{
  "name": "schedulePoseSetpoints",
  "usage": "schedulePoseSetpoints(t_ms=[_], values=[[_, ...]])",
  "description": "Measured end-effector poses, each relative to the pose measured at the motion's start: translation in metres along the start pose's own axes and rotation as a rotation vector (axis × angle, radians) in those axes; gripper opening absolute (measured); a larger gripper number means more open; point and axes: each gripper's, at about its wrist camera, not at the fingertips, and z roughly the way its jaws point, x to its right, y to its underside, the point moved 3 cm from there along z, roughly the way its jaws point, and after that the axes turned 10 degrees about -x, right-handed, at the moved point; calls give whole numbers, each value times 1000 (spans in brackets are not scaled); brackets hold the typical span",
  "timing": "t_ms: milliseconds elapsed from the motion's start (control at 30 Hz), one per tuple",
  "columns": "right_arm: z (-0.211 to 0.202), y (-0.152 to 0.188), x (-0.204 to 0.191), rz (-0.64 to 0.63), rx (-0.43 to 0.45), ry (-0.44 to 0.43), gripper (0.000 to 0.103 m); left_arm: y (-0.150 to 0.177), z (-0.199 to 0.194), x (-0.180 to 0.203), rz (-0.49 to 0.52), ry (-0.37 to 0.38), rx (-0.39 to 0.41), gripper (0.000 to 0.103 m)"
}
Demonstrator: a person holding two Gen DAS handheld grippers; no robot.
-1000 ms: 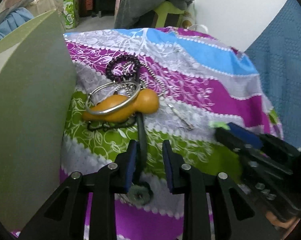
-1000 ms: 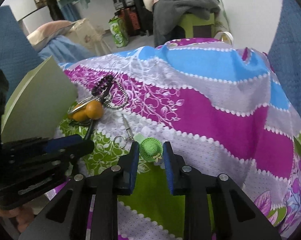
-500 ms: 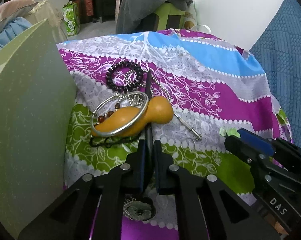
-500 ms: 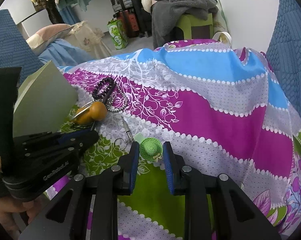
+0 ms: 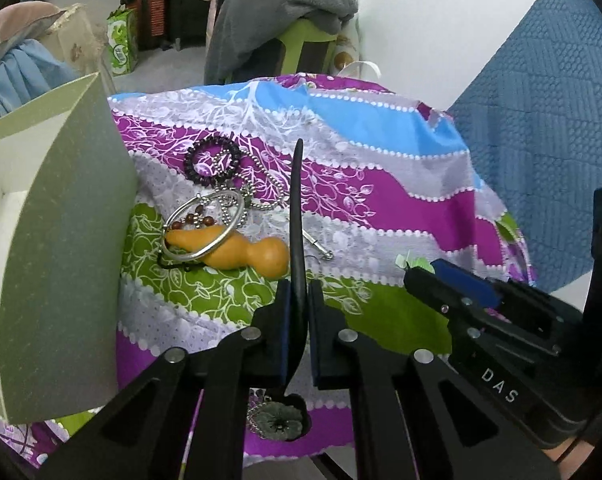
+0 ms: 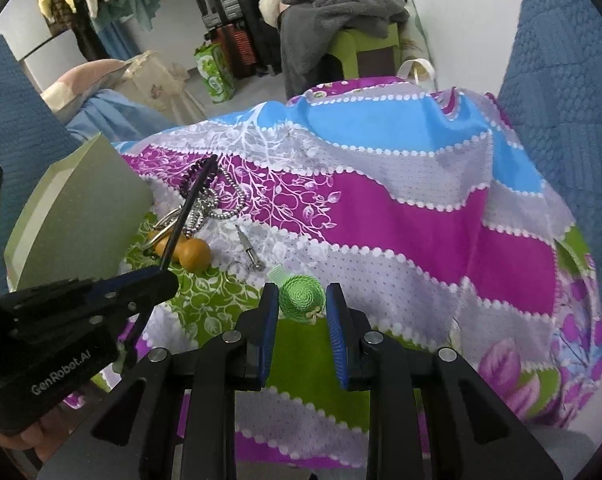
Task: Organize jewelry
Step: 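Carry the cord and green charm into the white box and open both tools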
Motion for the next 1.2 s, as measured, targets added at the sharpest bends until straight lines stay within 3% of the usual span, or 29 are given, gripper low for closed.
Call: schedulePoseSetpoints(t_ms=[267, 600, 967, 1200], values=[[-30, -1, -9, 1, 13, 60, 22, -8, -32, -2, -18, 43, 8, 8], [-106, -36, -28, 7, 112, 89, 22, -31, -103, -2, 1, 60, 67, 8], [-180, -77, -79, -29, 229, 71, 22, -62, -187, -18, 12, 53, 166, 8], [-206, -101, -125, -78, 301, 58, 22, -74, -235, -43, 24, 32, 229, 8]])
